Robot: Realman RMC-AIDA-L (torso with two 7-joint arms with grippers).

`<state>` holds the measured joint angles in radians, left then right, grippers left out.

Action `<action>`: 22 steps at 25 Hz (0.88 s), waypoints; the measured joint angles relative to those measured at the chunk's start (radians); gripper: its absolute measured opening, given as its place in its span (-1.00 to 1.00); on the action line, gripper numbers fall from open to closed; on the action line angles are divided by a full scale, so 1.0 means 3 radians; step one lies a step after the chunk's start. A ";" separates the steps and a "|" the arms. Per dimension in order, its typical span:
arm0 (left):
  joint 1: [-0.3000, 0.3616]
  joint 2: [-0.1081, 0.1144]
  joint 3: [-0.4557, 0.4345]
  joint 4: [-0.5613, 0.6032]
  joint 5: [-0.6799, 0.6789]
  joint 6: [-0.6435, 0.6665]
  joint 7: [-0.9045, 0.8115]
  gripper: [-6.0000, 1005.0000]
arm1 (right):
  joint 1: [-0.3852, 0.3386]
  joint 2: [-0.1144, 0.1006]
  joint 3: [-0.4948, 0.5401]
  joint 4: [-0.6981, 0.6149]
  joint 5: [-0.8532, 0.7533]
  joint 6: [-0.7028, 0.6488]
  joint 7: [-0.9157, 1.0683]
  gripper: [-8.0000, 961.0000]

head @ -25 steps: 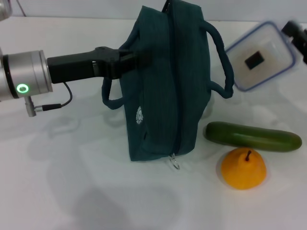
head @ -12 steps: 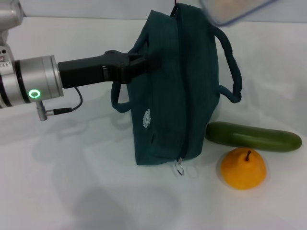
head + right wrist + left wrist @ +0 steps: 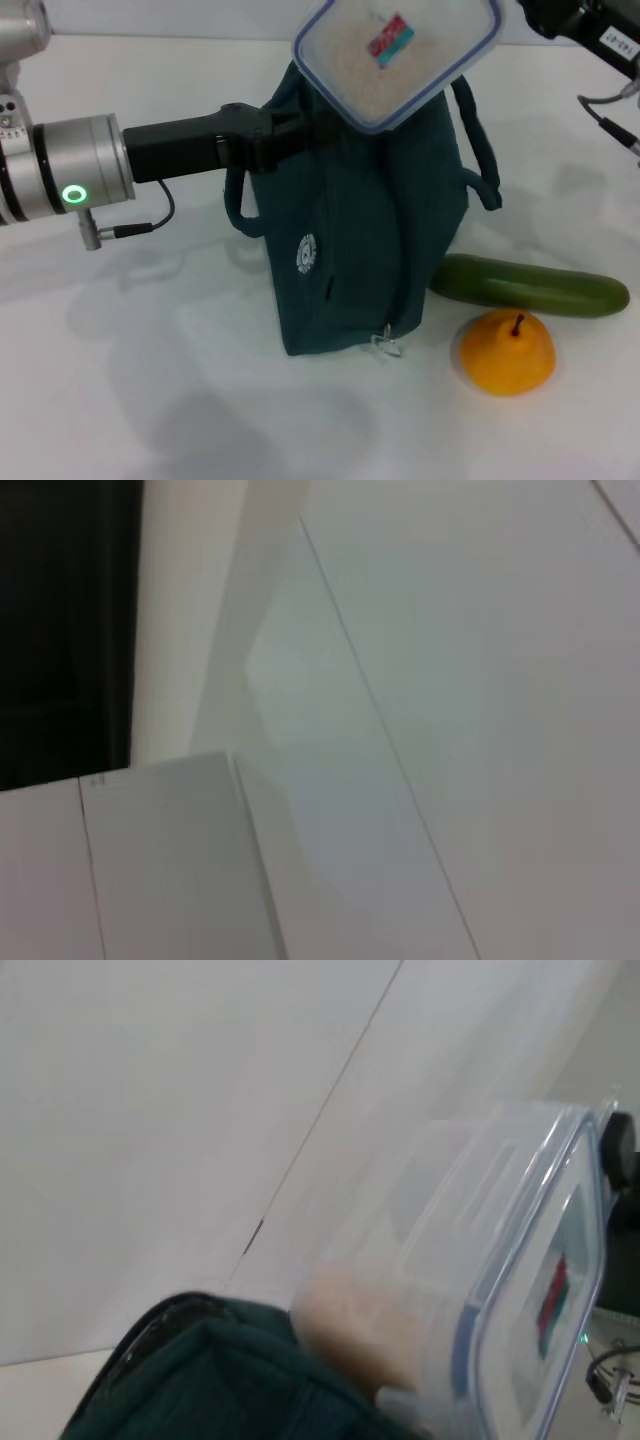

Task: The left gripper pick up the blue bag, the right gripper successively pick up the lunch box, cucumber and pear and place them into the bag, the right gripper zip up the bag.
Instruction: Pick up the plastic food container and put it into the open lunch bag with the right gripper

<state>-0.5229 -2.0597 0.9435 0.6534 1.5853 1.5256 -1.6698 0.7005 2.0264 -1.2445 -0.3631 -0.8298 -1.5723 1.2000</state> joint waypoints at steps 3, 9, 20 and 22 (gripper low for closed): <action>-0.0001 0.0006 0.0000 0.0000 -0.0007 0.0000 0.0001 -0.91 | -0.0105 -0.0002 -0.0015 -0.0024 0.0006 -0.0005 -0.0004 -0.80; -0.0001 0.0008 0.0000 -0.0006 -0.0016 -0.0001 0.0003 -0.91 | -0.0206 -0.0025 -0.0014 -0.0043 -0.0003 0.0001 0.0004 -0.80; 0.0000 0.0007 0.0000 -0.0025 -0.0018 -0.0003 0.0013 -0.91 | -0.0256 -0.0026 -0.0304 -0.0022 -0.0295 0.0400 0.0014 -0.80; -0.0001 0.0003 0.0000 -0.0027 -0.0018 -0.0003 0.0024 -0.91 | -0.0247 -0.0014 -0.0337 -0.0028 -0.0324 0.0429 0.0014 -0.80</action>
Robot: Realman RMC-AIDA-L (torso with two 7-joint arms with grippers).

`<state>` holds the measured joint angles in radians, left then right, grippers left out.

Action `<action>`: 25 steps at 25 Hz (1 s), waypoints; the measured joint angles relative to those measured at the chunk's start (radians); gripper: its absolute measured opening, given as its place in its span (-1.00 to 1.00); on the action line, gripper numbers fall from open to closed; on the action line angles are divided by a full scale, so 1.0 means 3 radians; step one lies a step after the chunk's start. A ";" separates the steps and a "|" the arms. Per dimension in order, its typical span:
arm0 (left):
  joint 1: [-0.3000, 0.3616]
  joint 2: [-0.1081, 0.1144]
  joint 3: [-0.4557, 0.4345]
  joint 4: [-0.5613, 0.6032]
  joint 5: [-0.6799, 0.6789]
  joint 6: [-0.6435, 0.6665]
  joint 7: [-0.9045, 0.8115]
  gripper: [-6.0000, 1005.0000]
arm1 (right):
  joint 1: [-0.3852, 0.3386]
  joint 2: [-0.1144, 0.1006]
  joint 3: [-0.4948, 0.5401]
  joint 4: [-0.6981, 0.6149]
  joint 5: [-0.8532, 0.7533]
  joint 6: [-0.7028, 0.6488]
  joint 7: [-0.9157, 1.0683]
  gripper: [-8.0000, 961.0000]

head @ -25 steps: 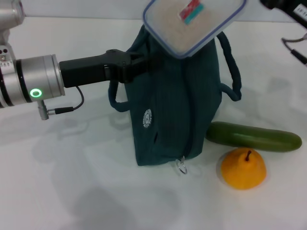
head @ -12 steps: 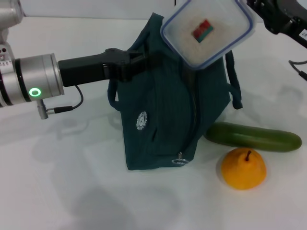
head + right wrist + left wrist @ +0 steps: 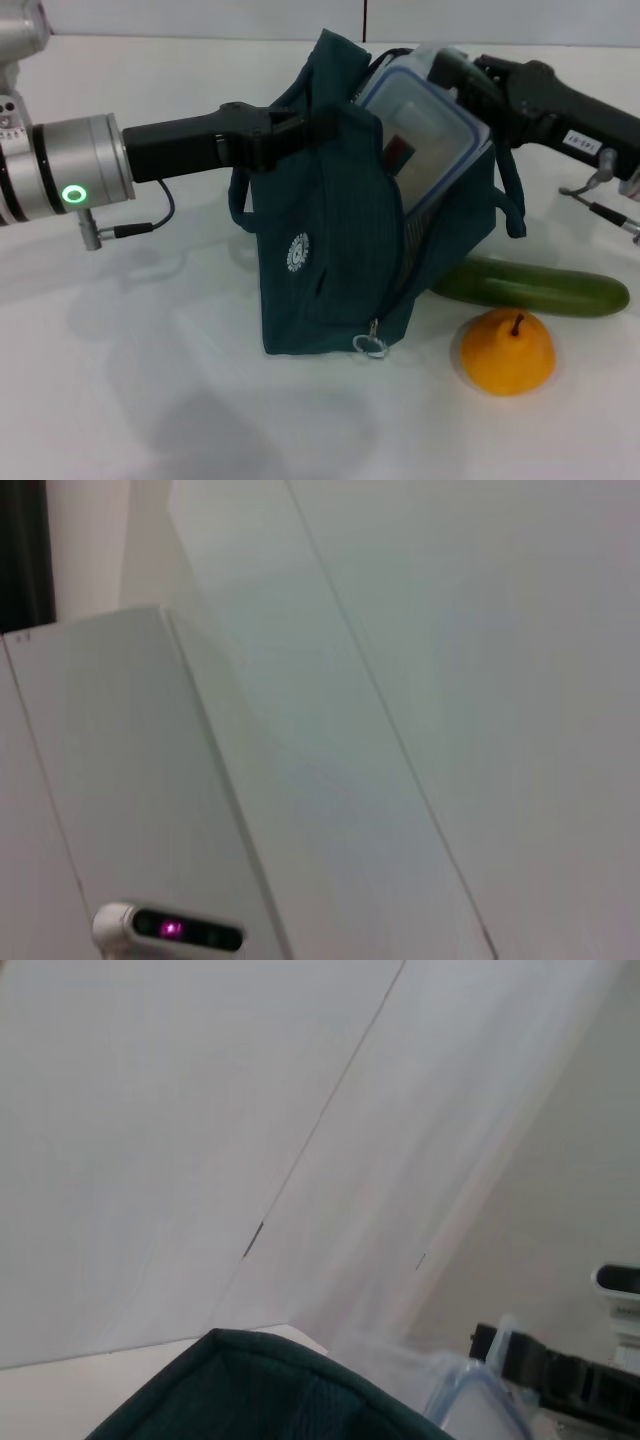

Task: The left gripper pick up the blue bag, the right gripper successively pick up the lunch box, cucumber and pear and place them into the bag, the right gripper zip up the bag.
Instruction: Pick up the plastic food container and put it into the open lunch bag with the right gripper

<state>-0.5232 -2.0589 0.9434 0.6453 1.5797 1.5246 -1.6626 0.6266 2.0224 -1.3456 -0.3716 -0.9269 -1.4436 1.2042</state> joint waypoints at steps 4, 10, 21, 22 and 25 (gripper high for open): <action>-0.0002 -0.0010 0.0000 -0.0016 0.0000 -0.0001 0.0044 -0.91 | 0.0025 0.0007 -0.0132 -0.0011 -0.0001 0.0093 -0.0001 -0.80; -0.0007 -0.0019 0.0000 -0.0047 0.0000 -0.0005 0.0053 -0.91 | 0.0064 0.0006 -0.0291 -0.0027 -0.0001 0.0260 0.0026 -0.80; 0.0010 -0.0025 -0.0038 -0.0062 0.0001 -0.0052 0.0080 -0.91 | 0.0098 -0.0058 -0.0424 -0.0327 -0.0021 0.0329 0.0162 -0.58; 0.0015 -0.0025 -0.0039 -0.0062 0.0001 -0.0066 0.0080 -0.91 | 0.0082 -0.0078 -0.0422 -0.0387 -0.0042 0.0338 0.0199 -0.55; 0.0026 -0.0025 -0.0040 -0.0062 0.0002 -0.0096 0.0081 -0.91 | 0.0050 -0.0163 -0.0418 -0.0556 -0.0135 0.0365 0.0367 -0.33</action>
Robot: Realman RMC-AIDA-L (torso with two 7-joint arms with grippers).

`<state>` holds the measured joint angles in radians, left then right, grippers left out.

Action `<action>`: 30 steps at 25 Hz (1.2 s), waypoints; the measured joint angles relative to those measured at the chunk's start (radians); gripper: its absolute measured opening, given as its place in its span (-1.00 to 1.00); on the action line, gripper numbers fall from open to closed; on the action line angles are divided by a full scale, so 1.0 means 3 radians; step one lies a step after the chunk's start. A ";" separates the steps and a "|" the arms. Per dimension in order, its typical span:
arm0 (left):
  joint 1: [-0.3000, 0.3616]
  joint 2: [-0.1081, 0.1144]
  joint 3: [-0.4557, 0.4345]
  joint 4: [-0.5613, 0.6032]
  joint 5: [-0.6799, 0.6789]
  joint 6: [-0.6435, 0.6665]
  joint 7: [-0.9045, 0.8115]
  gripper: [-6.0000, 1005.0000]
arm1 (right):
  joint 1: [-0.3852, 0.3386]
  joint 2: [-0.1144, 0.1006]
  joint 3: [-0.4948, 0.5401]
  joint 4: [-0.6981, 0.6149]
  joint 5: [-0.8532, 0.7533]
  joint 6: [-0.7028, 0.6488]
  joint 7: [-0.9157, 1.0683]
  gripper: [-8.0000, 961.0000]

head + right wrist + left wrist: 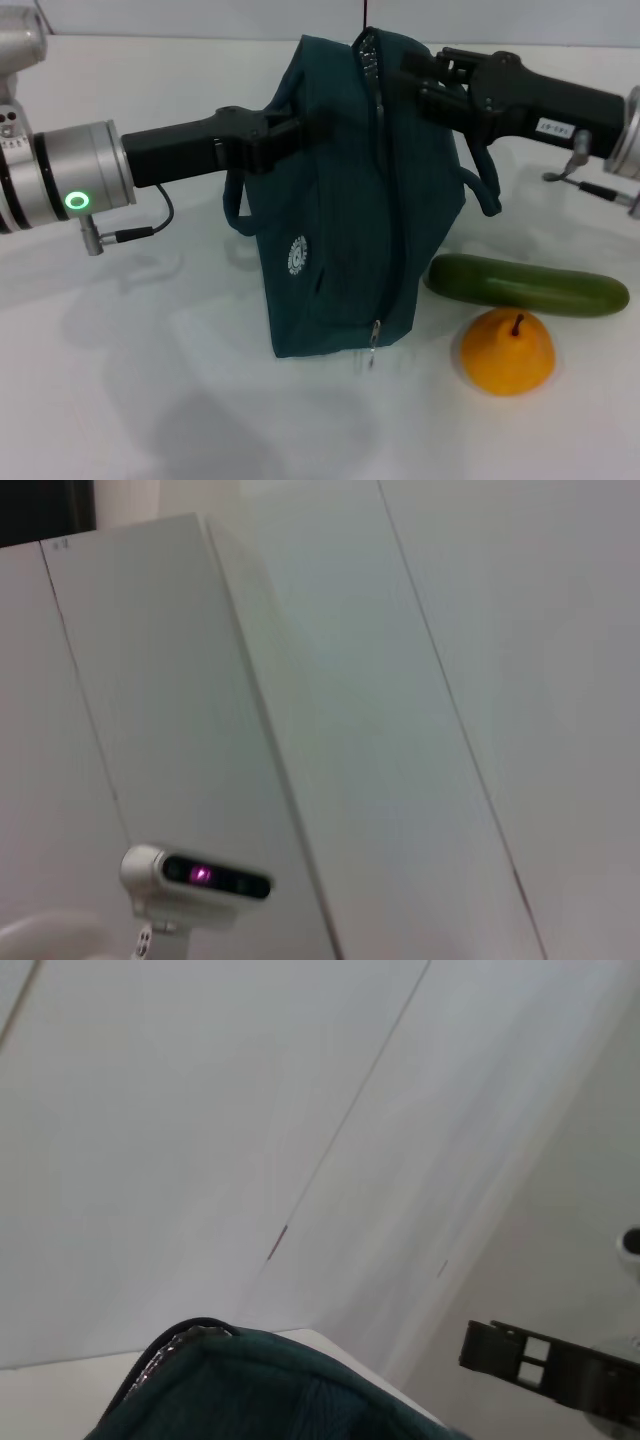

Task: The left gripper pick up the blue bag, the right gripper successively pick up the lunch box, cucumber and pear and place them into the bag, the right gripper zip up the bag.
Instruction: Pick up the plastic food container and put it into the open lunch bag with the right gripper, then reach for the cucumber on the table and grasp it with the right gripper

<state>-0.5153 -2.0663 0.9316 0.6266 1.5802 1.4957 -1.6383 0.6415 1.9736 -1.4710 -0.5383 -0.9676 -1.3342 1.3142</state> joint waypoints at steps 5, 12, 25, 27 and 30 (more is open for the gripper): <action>-0.0008 0.0003 -0.0001 0.0000 0.0000 -0.0026 -0.0001 -0.91 | -0.0077 -0.0388 0.0172 -0.0621 -0.0817 -0.0060 0.0847 0.04; -0.0015 -0.0010 -0.0002 0.0002 0.0009 -0.0030 -0.0003 -0.91 | -0.0093 -0.0485 0.1244 -0.1359 -0.2877 -0.0801 0.1840 0.32; -0.0035 -0.0040 -0.0024 -0.0021 0.0019 -0.0075 0.0018 -0.91 | -0.0149 -0.0029 0.1362 -0.2383 -0.4619 -0.1367 0.2511 0.61; -0.0046 -0.0046 -0.0025 -0.0048 0.0017 -0.0101 0.0042 -0.91 | -0.0120 -0.0007 0.1334 -0.2439 -0.4695 -0.1445 0.2545 0.70; -0.0079 -0.0045 -0.0030 -0.0100 0.0006 -0.0119 0.0068 -0.91 | -0.0065 0.0002 0.1237 -0.2452 -0.4787 -0.1509 0.2605 0.84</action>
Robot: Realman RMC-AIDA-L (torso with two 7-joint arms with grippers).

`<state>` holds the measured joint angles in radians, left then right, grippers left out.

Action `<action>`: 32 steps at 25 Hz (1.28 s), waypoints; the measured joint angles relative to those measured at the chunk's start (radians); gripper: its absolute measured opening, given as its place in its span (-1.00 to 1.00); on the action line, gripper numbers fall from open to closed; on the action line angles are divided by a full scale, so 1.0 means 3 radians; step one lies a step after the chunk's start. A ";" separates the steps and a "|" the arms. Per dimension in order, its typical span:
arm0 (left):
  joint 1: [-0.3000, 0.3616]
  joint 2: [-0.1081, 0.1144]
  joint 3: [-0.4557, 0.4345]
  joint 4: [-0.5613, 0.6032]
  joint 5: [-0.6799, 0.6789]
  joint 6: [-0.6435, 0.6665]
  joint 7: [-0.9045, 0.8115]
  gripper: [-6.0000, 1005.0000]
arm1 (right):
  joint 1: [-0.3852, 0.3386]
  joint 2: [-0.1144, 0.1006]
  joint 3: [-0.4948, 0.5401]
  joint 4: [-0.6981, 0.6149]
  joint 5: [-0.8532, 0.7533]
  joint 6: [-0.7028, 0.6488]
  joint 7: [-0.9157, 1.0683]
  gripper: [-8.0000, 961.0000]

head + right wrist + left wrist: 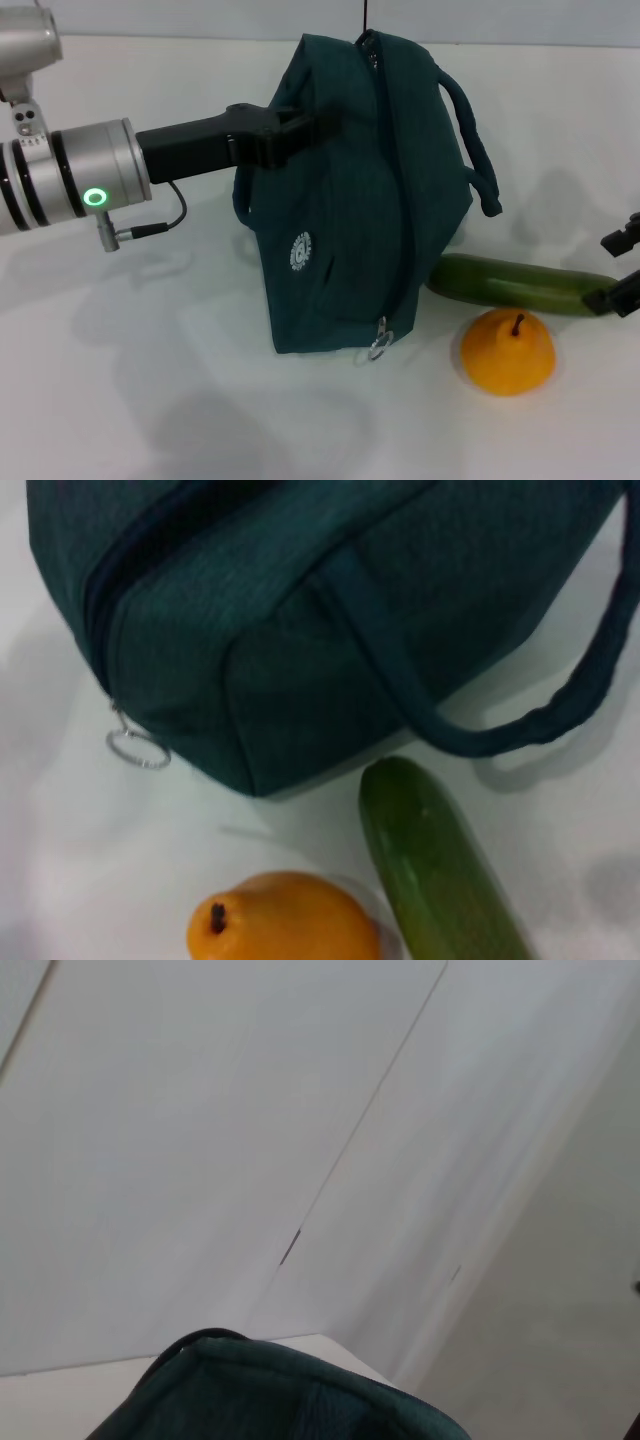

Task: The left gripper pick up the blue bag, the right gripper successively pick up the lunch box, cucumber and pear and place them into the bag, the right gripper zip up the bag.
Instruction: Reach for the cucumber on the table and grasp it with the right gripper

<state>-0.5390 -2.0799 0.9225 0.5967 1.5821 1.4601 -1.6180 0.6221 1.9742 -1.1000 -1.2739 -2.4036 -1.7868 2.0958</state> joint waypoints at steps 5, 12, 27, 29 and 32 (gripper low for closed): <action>-0.0023 0.0002 -0.0002 -0.0019 -0.0002 -0.0004 0.0008 -0.91 | 0.0077 0.0058 -0.0115 0.0007 -0.0279 0.0050 0.0047 0.82; -0.0038 0.0005 -0.0002 -0.0021 -0.0002 -0.0008 0.0039 -0.91 | 0.0157 0.0124 -0.0464 0.0079 -0.0482 0.0302 0.0068 0.82; -0.0101 0.0007 -0.0002 -0.0026 -0.0002 -0.0030 0.0045 -0.91 | 0.0400 0.0163 -0.1190 0.0536 -0.0548 0.0887 0.0222 0.72; -0.0106 0.0009 -0.0002 -0.0026 -0.0002 -0.0033 0.0045 -0.91 | 0.0418 0.0167 -0.1219 0.0538 -0.0537 0.0896 0.0249 0.70; -0.0106 0.0010 -0.0002 -0.0026 -0.0002 -0.0035 0.0045 -0.91 | 0.0437 0.0170 -0.1207 0.0539 -0.0522 0.0900 0.0266 0.66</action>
<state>-0.5708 -2.0770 0.9219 0.5889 1.5815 1.4494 -1.6045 0.7532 2.0254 -1.4621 -1.1122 -2.5602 -1.5169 2.1756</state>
